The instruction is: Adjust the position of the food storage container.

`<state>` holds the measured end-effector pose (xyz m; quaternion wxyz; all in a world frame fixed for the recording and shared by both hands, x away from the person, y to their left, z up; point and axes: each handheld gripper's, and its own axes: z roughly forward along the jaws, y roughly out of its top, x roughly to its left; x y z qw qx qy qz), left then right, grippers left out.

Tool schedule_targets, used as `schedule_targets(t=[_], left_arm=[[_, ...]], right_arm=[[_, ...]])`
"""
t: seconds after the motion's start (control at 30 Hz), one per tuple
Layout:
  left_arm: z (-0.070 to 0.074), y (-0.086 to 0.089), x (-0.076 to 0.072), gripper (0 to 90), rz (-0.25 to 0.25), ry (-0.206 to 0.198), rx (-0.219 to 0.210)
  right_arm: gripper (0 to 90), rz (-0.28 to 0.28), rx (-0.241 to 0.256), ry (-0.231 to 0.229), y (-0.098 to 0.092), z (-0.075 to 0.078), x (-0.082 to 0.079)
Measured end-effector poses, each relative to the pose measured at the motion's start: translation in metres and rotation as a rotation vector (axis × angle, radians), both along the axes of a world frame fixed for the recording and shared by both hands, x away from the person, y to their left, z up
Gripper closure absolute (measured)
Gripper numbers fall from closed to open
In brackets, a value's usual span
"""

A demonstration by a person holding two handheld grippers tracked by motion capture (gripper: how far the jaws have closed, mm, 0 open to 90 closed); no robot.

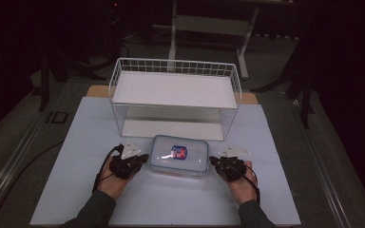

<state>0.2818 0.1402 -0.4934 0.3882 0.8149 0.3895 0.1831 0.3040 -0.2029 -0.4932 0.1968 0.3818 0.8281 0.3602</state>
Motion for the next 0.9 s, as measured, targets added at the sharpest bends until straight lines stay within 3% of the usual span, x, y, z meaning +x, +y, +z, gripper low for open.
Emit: schedule_targets(t=[0.1,0.3,0.5,0.63,0.9], left_arm=[[0.002,0.003,-0.004,90.0,0.002,0.009,0.005],[-0.001,0.017,-0.009,90.0,0.030,0.021,-0.049],[-0.002,0.024,-0.011,89.4,0.028,0.011,-0.049],[-0.002,0.026,-0.011,83.6,0.046,-0.001,-0.063],[0.001,0.032,-0.010,66.3,0.078,-0.003,-0.123]], right_arm=[[90.0,-0.016,-0.037,-0.014,0.007,0.001,0.003],[90.0,-0.017,-0.011,-0.014,0.018,-0.001,0.005],[89.9,0.004,-0.013,-0.031,0.025,-0.003,0.001],[87.0,-0.003,-0.009,-0.049,0.024,-0.001,-0.003],[70.0,0.024,0.062,-0.062,0.012,0.015,-0.011]])
